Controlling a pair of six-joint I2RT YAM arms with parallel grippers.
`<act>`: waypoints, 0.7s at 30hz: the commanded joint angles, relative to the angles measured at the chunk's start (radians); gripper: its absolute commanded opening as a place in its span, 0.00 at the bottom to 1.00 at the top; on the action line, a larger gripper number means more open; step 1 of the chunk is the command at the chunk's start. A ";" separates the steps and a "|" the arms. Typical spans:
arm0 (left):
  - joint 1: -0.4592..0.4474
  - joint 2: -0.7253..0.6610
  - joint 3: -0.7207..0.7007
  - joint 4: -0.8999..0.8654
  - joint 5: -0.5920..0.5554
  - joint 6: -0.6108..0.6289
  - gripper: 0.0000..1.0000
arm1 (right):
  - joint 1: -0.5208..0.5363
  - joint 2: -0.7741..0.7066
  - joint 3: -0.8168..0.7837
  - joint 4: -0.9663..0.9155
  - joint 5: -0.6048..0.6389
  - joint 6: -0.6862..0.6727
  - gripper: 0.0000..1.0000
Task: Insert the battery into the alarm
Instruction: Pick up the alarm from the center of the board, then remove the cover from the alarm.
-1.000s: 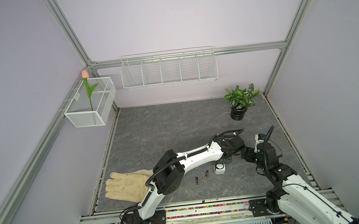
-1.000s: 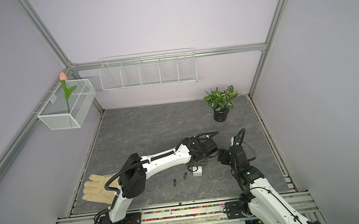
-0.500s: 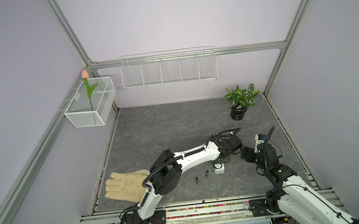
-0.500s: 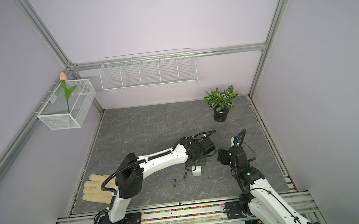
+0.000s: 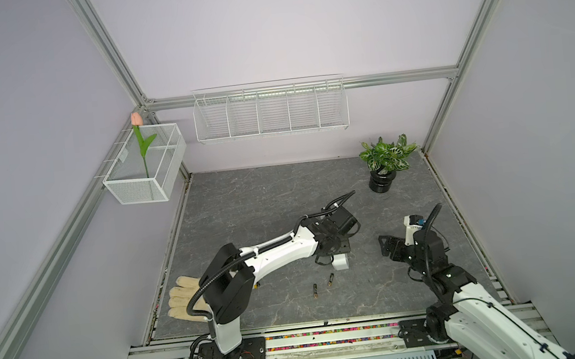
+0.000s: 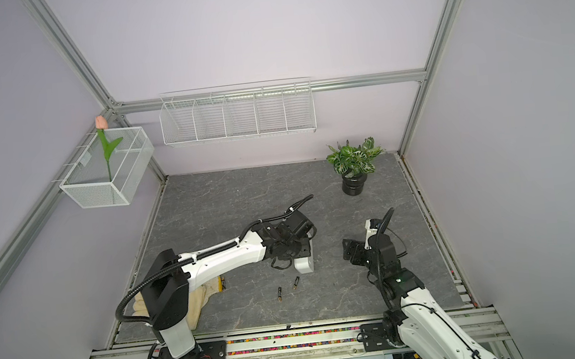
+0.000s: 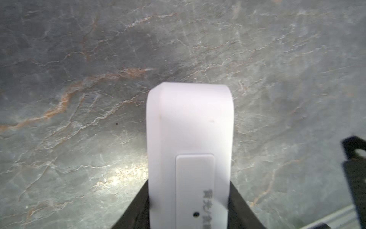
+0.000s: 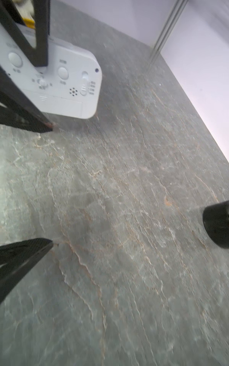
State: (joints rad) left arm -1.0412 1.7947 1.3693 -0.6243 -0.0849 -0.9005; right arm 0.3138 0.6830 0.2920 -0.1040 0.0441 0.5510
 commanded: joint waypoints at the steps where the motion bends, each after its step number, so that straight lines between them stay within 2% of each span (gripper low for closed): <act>1: 0.048 -0.106 -0.085 0.238 0.108 0.040 0.43 | -0.004 -0.042 0.053 0.018 -0.160 0.081 0.86; 7: 0.159 -0.291 -0.281 0.481 0.255 0.071 0.40 | -0.005 -0.056 0.114 0.138 -0.341 0.265 0.87; 11: 0.233 -0.408 -0.415 0.681 0.385 -0.001 0.39 | -0.004 -0.019 0.137 0.289 -0.427 0.401 0.88; 16: 0.244 -0.483 -0.505 0.843 0.453 -0.066 0.39 | 0.001 0.073 0.194 0.399 -0.517 0.478 0.88; 21: 0.244 -0.504 -0.521 0.933 0.504 -0.111 0.38 | 0.046 0.140 0.236 0.452 -0.534 0.501 0.87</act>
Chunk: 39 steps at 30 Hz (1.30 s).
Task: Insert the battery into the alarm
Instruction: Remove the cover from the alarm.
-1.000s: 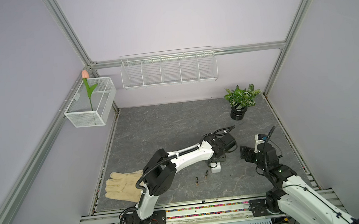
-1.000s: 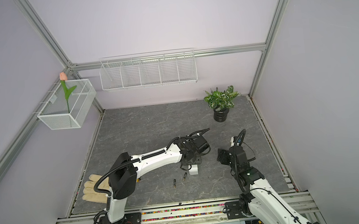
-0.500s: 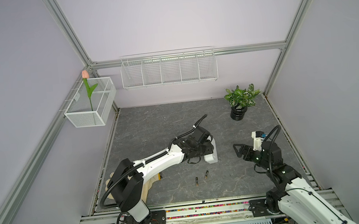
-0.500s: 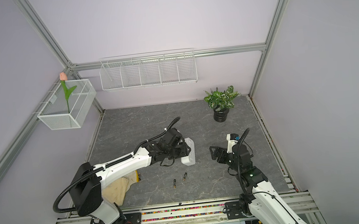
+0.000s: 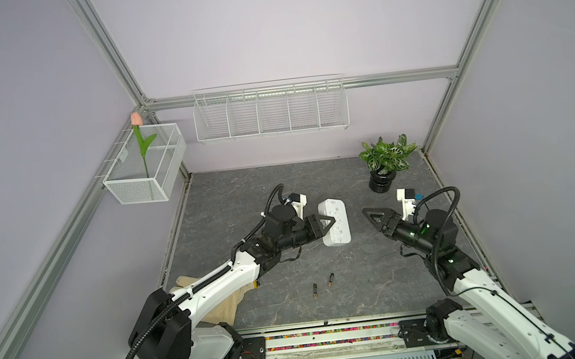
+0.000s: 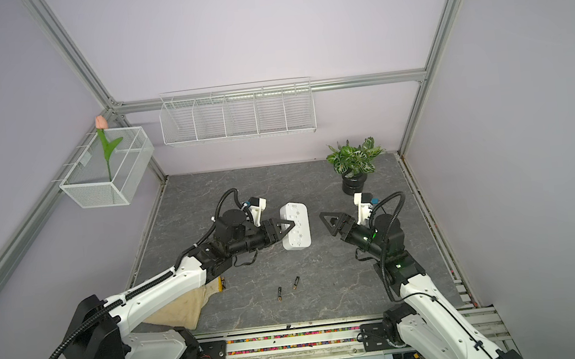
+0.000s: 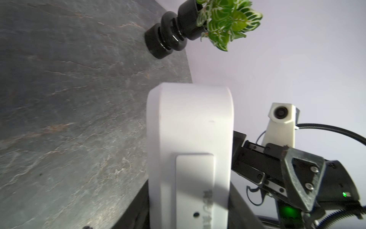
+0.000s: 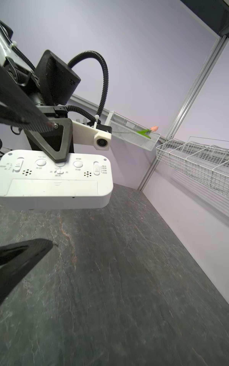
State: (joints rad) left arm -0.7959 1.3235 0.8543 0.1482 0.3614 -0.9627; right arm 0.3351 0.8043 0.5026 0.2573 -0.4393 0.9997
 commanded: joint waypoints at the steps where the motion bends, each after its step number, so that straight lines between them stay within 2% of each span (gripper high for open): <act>1: -0.002 -0.037 -0.012 0.182 0.058 -0.057 0.38 | 0.036 0.023 0.028 0.100 -0.043 0.055 0.86; 9: 0.000 -0.060 -0.052 0.306 0.071 -0.113 0.38 | 0.110 0.045 0.059 0.111 -0.016 0.065 0.73; 21: -0.003 -0.066 -0.054 0.349 0.122 -0.156 0.38 | 0.146 0.067 0.110 0.064 0.012 0.042 0.58; 39: -0.011 -0.055 -0.031 0.343 0.133 -0.153 0.38 | 0.188 0.099 0.172 -0.073 0.057 -0.060 0.48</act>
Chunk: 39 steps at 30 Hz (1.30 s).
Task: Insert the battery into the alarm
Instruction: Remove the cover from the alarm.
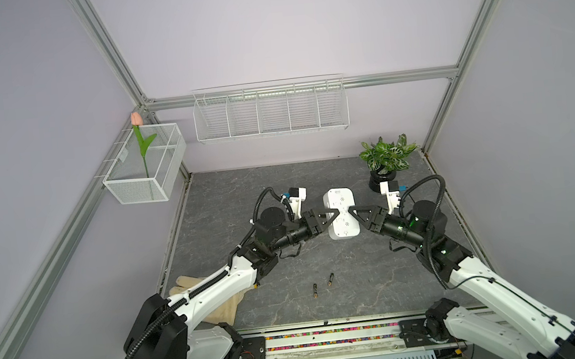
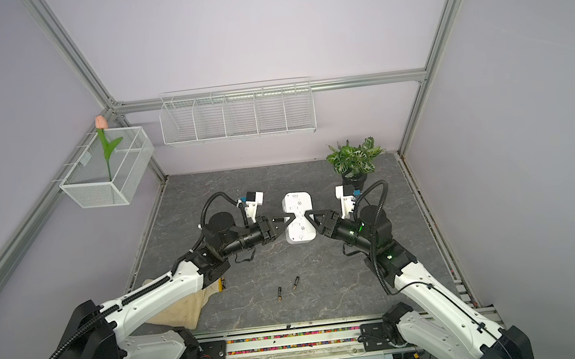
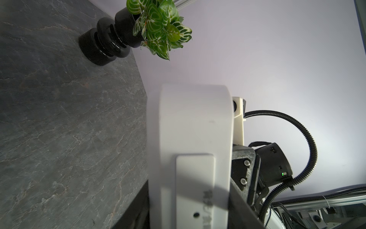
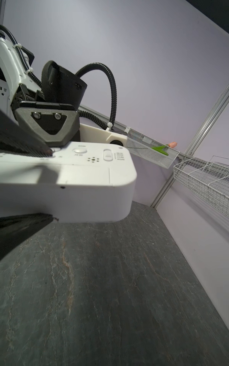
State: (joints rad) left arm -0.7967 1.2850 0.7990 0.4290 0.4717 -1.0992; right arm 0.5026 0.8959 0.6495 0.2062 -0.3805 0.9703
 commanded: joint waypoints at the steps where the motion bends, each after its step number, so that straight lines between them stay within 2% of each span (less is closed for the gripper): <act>1: -0.010 -0.016 0.025 0.062 0.025 -0.016 0.38 | 0.023 0.009 0.025 -0.022 0.000 -0.034 0.47; 24: -0.016 -0.022 0.032 0.073 0.026 -0.030 0.37 | 0.038 0.007 0.025 -0.028 0.000 -0.048 0.32; 39: -0.017 -0.032 0.035 0.020 0.011 0.000 0.37 | 0.040 -0.027 0.021 -0.037 0.020 -0.044 0.29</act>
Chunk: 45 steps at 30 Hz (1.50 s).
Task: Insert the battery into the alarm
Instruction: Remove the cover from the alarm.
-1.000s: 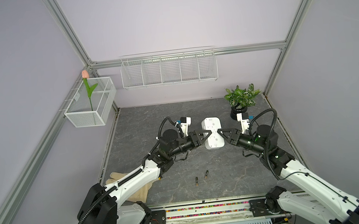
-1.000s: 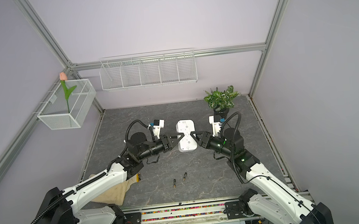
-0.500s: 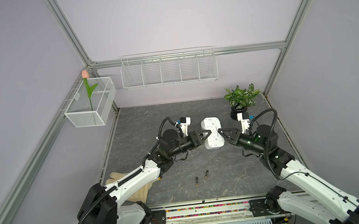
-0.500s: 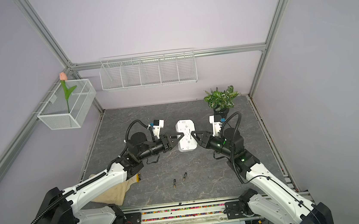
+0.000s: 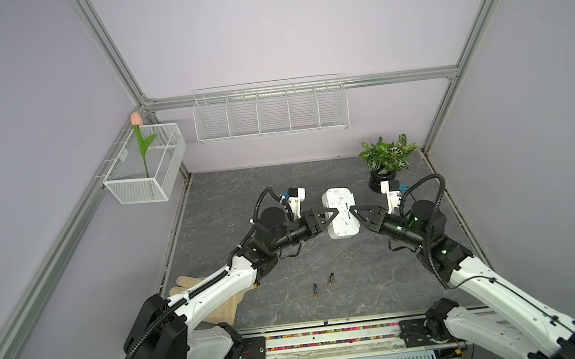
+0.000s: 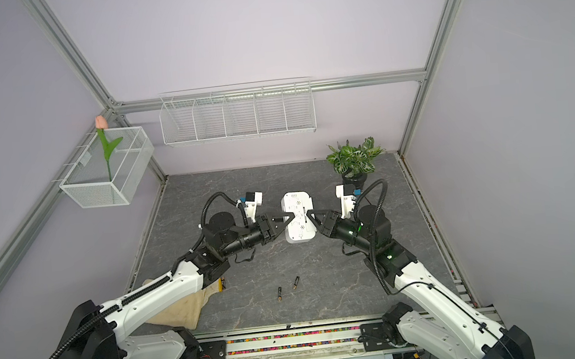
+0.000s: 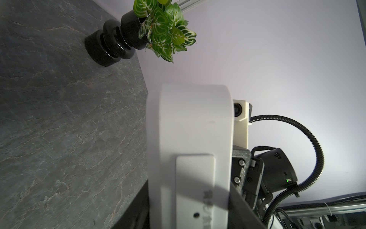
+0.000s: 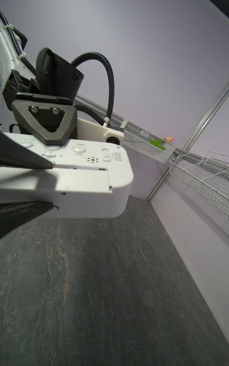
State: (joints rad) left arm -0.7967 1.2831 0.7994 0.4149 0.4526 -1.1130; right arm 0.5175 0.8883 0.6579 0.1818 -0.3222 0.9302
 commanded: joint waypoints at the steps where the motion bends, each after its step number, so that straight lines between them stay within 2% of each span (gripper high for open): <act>1: -0.018 -0.031 0.035 0.022 0.028 0.019 0.37 | 0.024 -0.022 0.012 -0.018 -0.036 -0.006 0.29; 14: -0.018 -0.015 0.037 -0.016 0.022 0.021 0.37 | 0.024 -0.029 0.012 -0.027 -0.032 -0.009 0.25; 15: -0.018 -0.014 0.037 -0.017 0.021 0.052 0.37 | 0.023 -0.029 0.013 -0.027 -0.031 -0.009 0.25; 35: -0.017 -0.007 0.049 -0.081 -0.003 0.094 0.37 | 0.023 -0.041 0.021 -0.033 -0.030 -0.002 0.18; 45: -0.017 -0.007 0.061 -0.158 -0.037 0.142 0.37 | 0.023 -0.055 0.019 -0.029 -0.033 0.008 0.10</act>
State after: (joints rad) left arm -0.8097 1.2770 0.8169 0.2630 0.4335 -1.0042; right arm 0.5346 0.8536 0.6582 0.1139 -0.3325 0.9344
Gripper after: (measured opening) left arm 0.494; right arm 0.099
